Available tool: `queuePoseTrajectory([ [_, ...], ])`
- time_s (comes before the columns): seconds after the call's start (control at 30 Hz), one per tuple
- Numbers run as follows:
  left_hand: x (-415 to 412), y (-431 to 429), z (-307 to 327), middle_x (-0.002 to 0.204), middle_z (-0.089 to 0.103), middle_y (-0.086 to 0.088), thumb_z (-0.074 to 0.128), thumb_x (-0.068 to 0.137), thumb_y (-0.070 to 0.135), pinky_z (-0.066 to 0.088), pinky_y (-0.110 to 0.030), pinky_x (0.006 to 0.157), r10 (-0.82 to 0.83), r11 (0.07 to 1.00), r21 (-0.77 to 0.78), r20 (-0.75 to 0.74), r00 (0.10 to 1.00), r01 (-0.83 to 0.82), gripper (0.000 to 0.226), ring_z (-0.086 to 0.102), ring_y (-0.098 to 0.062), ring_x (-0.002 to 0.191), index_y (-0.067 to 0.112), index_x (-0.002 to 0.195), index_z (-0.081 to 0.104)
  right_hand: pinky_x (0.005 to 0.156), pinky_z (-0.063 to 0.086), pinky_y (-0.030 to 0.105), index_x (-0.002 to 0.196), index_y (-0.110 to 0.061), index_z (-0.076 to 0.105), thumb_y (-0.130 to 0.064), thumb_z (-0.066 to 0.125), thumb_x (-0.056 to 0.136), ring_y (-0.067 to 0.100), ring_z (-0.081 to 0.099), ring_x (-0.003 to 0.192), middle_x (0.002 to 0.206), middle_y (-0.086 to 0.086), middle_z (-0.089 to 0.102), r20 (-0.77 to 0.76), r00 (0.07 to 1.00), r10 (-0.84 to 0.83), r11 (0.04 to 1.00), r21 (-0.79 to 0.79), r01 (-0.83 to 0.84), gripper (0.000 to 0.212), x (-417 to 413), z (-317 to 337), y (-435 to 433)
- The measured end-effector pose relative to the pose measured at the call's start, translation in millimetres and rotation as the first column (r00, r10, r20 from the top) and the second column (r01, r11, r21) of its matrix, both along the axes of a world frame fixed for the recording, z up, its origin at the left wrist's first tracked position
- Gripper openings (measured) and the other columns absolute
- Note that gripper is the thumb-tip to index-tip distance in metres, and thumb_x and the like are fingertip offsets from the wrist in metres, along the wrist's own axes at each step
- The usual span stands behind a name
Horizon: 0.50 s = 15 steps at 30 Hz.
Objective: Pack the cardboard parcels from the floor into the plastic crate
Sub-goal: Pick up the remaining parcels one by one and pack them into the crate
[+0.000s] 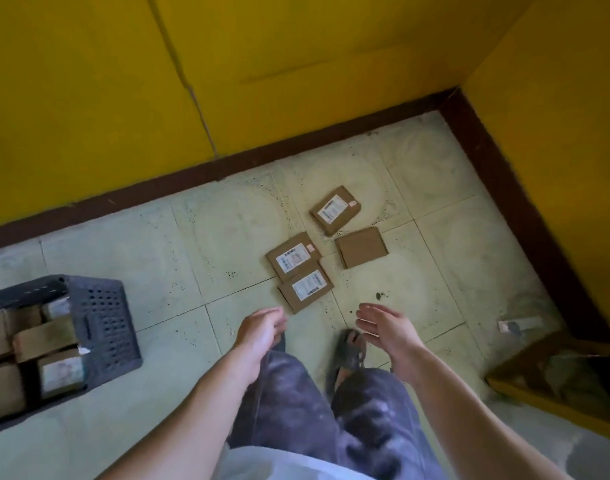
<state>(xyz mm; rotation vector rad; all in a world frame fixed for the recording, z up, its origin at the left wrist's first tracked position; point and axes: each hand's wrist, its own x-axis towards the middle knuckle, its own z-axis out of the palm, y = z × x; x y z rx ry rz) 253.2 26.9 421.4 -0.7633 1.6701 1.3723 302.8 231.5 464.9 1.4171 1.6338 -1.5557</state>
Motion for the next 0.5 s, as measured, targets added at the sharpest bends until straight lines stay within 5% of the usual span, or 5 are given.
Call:
queuePoseTrajectory([
  [0.17, -13.5, 54.5, -46.8, 0.106, 0.071, -0.002, 0.05, 0.099, 0.02, 0.049, -0.031, 0.083, 0.229, 0.973, -0.016, 0.088, 0.969, -0.229, 0.024, 0.067, -0.016, 0.094, 0.012, 0.117, 0.065, 0.092, 0.051, 0.037, 0.106, -0.007, 0.067, -0.014, 0.056, 0.096, 0.021, 0.064, 0.096, 0.102, 0.013, 0.069, 0.069, 0.977, 0.201, 0.979, -0.033, -0.199, 0.017, -51.1, -59.3, 58.5],
  [0.23, -17.8, 75.6, -65.7, 0.104, 0.071, -0.003, 0.05, 0.099, 0.018, 0.049, -0.033, 0.087, 0.329, 0.944, -0.029, 0.11, 0.938, -0.328, 0.024, 0.066, -0.017, 0.094, 0.01, 0.117, 0.064, 0.079, 0.049, 0.037, 0.092, 0.0, 0.065, -0.011, 0.053, 0.094, 0.023, 0.056, 0.083, 0.094, 0.028, 0.061, 0.105, 0.912, 0.396, 0.918, -0.036, -0.395, 0.017, -70.8, -87.2, 79.1],
  [0.37, -22.6, 108.0, -116.3, 0.111, 0.07, -0.006, 0.05, 0.098, 0.019, 0.047, -0.038, 0.093, 0.44, 0.898, -0.089, 0.145, 0.886, -0.431, 0.022, 0.066, -0.019, 0.1, 0.012, 0.114, 0.063, 0.084, 0.052, 0.052, 0.09, 0.004, 0.06, -0.016, 0.052, 0.087, 0.022, 0.049, 0.077, 0.081, 0.009, 0.052, 0.193, 0.793, 0.578, 0.814, -0.067, -0.577, 0.022, -102.0, -156.4, 111.7],
  [0.5, -29.0, 125.7, -183.0, 0.119, 0.067, -0.002, 0.05, 0.099, 0.022, 0.047, -0.034, 0.096, 0.463, 0.886, -0.056, 0.191, 0.866, -0.461, 0.028, 0.063, -0.017, 0.108, 0.014, 0.124, 0.058, 0.083, 0.052, 0.035, 0.103, -0.029, 0.069, -0.028, 0.057, 0.082, 0.019, 0.062, 0.093, 0.097, -0.002, 0.066, 0.177, 0.803, 0.569, 0.821, -0.074, -0.566, 0.024, -121.5, -241.7, 126.2],
])
